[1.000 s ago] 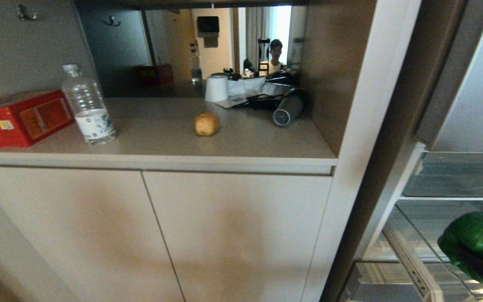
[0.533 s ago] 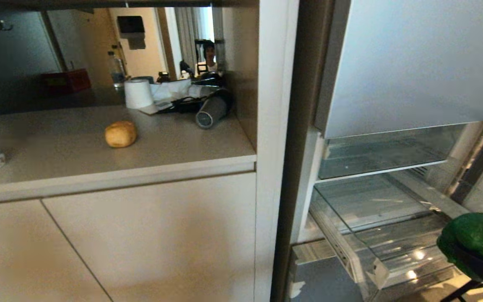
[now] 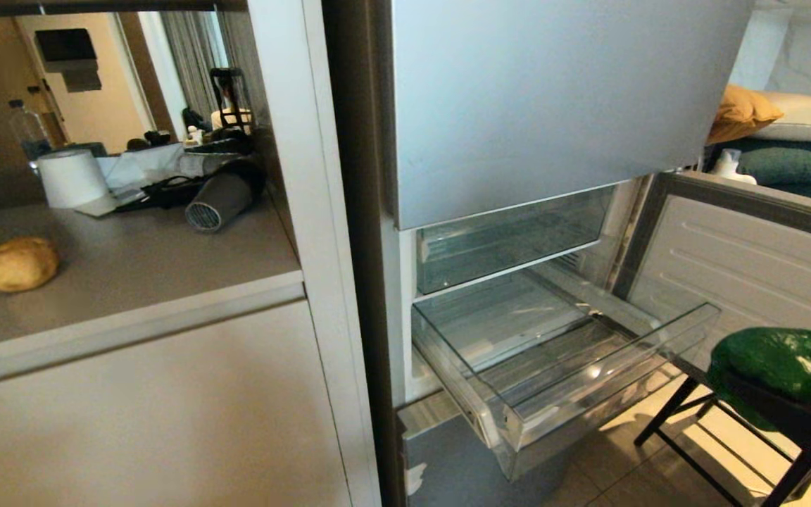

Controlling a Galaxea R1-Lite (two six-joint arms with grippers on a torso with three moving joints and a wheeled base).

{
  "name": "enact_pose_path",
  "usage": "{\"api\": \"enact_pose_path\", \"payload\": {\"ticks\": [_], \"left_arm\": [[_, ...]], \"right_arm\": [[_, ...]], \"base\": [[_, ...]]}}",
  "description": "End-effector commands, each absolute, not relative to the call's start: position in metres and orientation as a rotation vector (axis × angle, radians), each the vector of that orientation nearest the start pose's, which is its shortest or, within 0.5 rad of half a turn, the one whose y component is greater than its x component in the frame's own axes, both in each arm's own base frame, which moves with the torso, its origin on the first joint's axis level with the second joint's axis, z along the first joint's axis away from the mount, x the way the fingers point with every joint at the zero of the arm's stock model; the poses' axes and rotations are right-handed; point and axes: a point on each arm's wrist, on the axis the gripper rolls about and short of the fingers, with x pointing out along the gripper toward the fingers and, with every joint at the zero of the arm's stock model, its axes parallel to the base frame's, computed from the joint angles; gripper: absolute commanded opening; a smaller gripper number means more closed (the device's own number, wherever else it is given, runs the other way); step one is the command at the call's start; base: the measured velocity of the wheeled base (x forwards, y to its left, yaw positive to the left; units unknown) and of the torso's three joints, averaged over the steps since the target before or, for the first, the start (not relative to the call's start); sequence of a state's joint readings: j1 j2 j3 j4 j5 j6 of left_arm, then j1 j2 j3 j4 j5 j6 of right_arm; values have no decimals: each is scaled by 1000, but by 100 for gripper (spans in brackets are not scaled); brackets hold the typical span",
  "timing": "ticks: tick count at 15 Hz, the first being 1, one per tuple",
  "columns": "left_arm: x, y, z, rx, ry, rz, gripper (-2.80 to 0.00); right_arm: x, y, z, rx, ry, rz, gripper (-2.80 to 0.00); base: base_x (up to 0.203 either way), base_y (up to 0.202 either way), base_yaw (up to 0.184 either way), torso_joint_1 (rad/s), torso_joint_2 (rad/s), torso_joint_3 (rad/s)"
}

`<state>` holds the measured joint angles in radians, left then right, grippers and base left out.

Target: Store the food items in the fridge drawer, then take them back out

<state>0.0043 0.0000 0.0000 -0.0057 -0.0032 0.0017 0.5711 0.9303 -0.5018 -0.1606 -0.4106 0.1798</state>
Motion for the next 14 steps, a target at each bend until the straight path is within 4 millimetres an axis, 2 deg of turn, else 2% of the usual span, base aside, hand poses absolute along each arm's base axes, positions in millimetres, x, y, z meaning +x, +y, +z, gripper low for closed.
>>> {"api": "enact_pose_path", "payload": {"ticks": [1,6,9,14], "left_arm": [[-23,0,75,2,-3,2,-280],[-23,0,75,2,-3,2,-280],[-23,0,75,2,-3,2,-280],[-23,0,75,2,-3,2,-280]], "right_arm": [[116,63,212,31,296,130,-280],[176,88,204,-2,425,82,-280],[216,80,196,19,493,37,-280],[266,61,179,59,576,-27,-280]], "base": [[0,0,0,0,0,0],[0,0,0,0,0,0],[0,0,0,0,0,0],[0,0,0,0,0,0]]}}
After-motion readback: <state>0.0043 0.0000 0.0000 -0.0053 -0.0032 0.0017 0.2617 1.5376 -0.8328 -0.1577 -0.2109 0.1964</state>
